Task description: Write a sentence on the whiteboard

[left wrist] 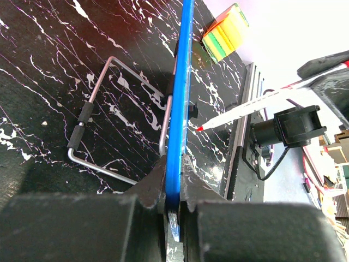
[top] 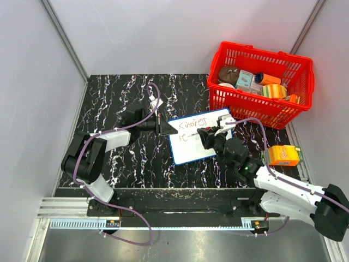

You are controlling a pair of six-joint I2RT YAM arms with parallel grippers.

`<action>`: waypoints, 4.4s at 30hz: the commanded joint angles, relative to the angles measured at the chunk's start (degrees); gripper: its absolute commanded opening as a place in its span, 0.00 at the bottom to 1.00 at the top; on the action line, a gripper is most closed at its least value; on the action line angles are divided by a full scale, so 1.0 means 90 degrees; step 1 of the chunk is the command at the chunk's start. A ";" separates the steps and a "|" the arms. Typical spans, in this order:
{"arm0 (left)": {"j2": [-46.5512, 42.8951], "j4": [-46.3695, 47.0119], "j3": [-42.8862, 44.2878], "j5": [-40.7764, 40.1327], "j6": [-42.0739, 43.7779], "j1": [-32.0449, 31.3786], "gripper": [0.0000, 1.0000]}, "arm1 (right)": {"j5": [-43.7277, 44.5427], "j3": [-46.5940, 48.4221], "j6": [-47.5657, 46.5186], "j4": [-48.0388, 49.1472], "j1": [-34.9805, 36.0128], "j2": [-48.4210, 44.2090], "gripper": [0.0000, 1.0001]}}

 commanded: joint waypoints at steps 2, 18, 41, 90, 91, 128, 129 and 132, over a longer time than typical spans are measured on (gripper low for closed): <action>0.0084 -0.0413 0.0050 -0.0989 0.1135 0.0065 0.00 | 0.0358 0.0164 -0.0120 0.0367 0.0016 0.0010 0.00; 0.0103 -0.0442 0.0060 -0.1009 0.1155 0.0065 0.00 | 0.0544 0.0076 -0.0071 0.0591 0.0026 -0.0066 0.00; 0.0084 -0.0501 0.0060 -0.1009 0.1194 0.0055 0.00 | 0.0378 0.0154 0.0006 0.0514 0.0016 0.0461 0.00; 0.0074 -0.0677 0.0109 -0.1077 0.1311 -0.0013 0.00 | 0.0895 0.0213 0.0114 0.0562 0.0016 0.0314 0.00; 0.0084 -0.0677 0.0119 -0.1087 0.1311 -0.0003 0.00 | 0.0905 0.0203 0.0114 0.0572 0.0016 0.0314 0.00; 0.0084 -0.0784 0.0138 -0.1136 0.1379 -0.0033 0.00 | 0.0798 0.0193 0.0270 -0.0258 0.0016 -0.0174 0.00; 0.0084 -0.0794 0.0129 -0.1146 0.1389 -0.0033 0.00 | 0.0808 0.0203 0.0251 -0.0239 0.0016 -0.0223 0.00; 0.0074 -0.0794 0.0128 -0.1155 0.1389 -0.0042 0.00 | 0.0856 0.0242 0.0202 -0.0132 0.0026 -0.0330 0.00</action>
